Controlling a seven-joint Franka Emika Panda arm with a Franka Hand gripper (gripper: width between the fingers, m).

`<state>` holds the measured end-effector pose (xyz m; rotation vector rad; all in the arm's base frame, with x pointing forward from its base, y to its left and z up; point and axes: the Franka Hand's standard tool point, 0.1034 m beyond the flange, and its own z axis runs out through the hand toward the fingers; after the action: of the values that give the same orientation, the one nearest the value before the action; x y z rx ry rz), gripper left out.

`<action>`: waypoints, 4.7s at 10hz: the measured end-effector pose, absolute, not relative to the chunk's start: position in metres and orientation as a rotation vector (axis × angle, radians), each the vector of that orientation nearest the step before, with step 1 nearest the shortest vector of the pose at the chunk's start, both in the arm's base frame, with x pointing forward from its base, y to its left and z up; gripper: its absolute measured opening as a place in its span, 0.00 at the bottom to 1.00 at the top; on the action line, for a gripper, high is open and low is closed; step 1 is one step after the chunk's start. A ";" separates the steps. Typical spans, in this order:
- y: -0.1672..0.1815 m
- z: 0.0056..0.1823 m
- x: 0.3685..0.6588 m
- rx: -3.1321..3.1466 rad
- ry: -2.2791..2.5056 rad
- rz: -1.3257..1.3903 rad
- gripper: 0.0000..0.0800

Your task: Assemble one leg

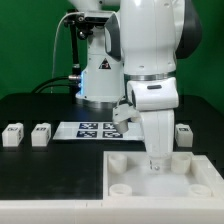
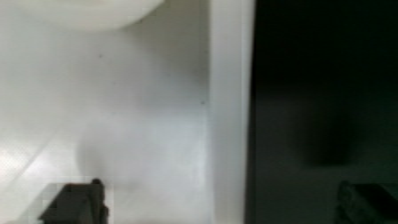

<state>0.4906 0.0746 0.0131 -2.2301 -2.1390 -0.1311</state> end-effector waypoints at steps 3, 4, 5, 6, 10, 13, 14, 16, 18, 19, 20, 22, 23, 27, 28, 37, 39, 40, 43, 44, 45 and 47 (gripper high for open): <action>0.082 0.050 0.487 -2.372 -2.031 -0.155 0.81; 0.088 0.057 0.485 -2.447 -1.942 -0.161 0.81; 0.100 0.065 0.480 -2.579 -1.757 -0.167 0.81; 0.112 0.066 0.472 -2.659 -1.621 -0.157 0.81; 0.122 0.061 0.463 -2.891 -1.053 -0.160 0.81; 0.145 0.068 0.453 -3.026 -0.404 -0.067 0.81; 0.152 0.068 0.450 -3.037 -0.205 -0.051 0.81; 0.154 0.061 0.444 -3.033 -0.051 -0.070 0.81; 0.154 0.062 0.445 -3.039 -0.065 -0.023 0.81; 0.155 0.059 0.441 -3.040 -0.036 0.020 0.81; 0.156 0.051 0.431 -3.035 0.031 0.219 0.81; 0.161 0.049 0.420 -2.988 0.097 0.623 0.81; 0.161 0.049 0.423 -2.947 0.097 0.816 0.81; 0.161 0.044 0.422 -2.791 0.043 1.257 0.81; 0.162 0.043 0.421 -2.800 0.063 1.250 0.81; 0.173 0.007 0.373 -2.781 0.117 1.301 0.81; 0.174 0.007 0.373 -2.782 0.116 1.301 0.63; 0.174 0.007 0.373 -2.781 0.116 1.301 0.63; 0.174 0.007 0.373 -2.781 0.116 1.301 0.36; 0.174 0.007 0.373 -2.781 0.116 1.301 0.36; 0.174 0.007 0.373 -2.781 0.116 1.301 0.36; 0.174 0.007 0.373 -2.781 0.116 1.301 0.36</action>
Offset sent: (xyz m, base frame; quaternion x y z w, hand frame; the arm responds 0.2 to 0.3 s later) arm -0.0113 0.0113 0.0325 -0.0069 -0.0281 0.0289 0.9992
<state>0.3730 0.1737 0.0068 -2.7815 0.1158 1.3014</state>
